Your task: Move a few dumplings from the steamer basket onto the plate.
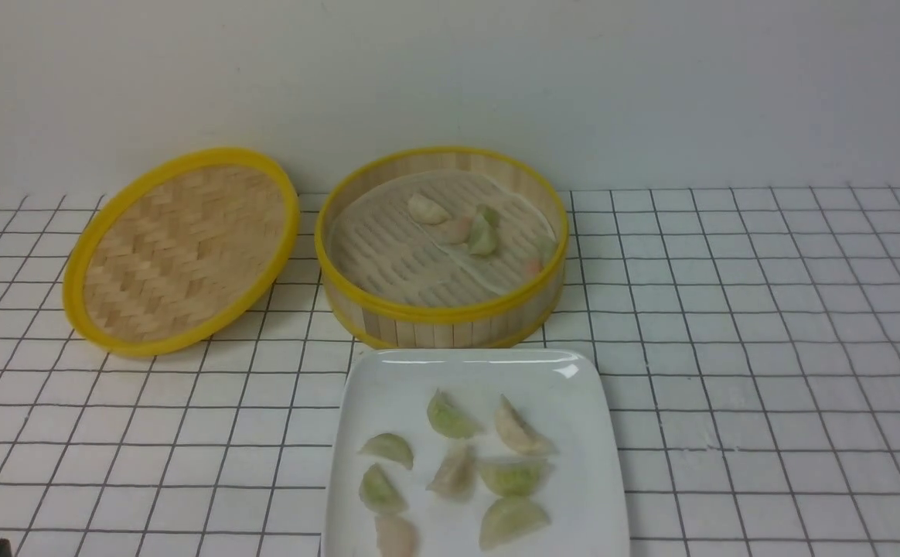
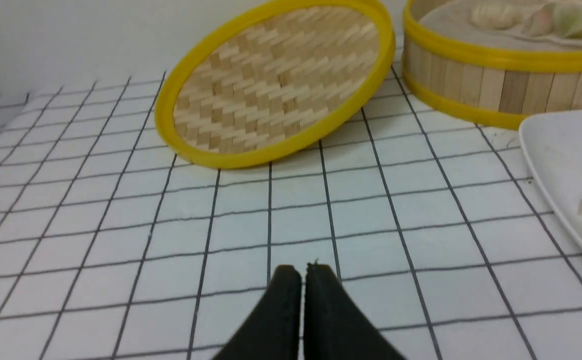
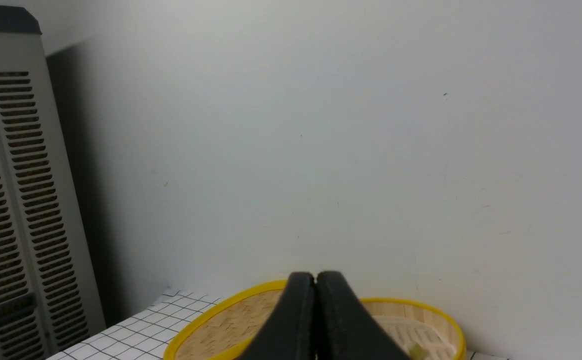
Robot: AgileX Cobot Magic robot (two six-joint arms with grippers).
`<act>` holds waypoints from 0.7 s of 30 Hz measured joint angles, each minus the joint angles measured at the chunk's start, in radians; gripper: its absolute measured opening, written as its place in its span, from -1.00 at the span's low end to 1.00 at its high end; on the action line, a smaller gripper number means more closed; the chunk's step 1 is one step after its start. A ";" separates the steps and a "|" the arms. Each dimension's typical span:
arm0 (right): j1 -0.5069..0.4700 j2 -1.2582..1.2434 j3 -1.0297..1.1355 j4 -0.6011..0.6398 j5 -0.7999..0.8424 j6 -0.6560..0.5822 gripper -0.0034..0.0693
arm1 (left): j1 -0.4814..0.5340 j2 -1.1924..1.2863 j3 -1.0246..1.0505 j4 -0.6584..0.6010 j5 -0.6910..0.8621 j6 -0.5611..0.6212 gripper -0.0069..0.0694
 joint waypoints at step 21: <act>0.000 0.000 0.000 0.000 0.002 0.000 -0.95 | 0.001 0.000 0.001 -0.002 0.025 0.000 -0.83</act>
